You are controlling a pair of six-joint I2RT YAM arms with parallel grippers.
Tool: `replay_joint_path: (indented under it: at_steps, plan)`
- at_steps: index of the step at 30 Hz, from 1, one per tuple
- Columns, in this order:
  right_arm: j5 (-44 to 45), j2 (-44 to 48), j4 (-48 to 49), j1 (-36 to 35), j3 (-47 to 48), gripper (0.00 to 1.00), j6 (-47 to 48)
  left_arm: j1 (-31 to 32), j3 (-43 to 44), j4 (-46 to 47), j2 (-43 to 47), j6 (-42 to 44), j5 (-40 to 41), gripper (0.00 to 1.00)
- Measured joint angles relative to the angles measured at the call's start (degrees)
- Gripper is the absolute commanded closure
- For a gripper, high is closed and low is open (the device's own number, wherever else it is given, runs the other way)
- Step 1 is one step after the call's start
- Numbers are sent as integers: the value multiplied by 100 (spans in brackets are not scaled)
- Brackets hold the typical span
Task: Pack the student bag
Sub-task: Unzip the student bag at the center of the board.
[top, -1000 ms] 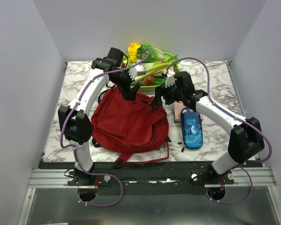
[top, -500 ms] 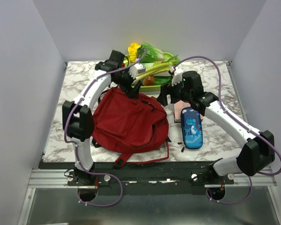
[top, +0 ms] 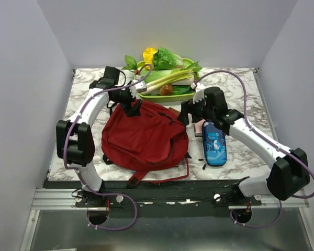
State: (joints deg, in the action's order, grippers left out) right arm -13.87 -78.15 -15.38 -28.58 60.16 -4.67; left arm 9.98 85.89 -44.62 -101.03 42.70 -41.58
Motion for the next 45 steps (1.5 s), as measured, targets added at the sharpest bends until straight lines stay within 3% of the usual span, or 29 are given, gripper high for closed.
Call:
replay_joint_path:
  at_steps: [7,20,27,39,45]
  plan:
    - [-109,-249,673,2,-249,15,-282,210,-155,-136,46,1322,-175,12]
    - [-118,-1403,1410,2,-2,16,-280,326,-870,490,83,2905,-321,23]
    - [-120,-1799,1759,2,142,16,-280,367,-184,0,-629,3869,-688,31]
    - [-284,-2087,2037,2,140,17,-280,592,-184,-415,-811,4627,-765,55]
    - [-413,-2153,2133,2,140,18,-284,638,-28,-490,-1005,4671,-765,56]
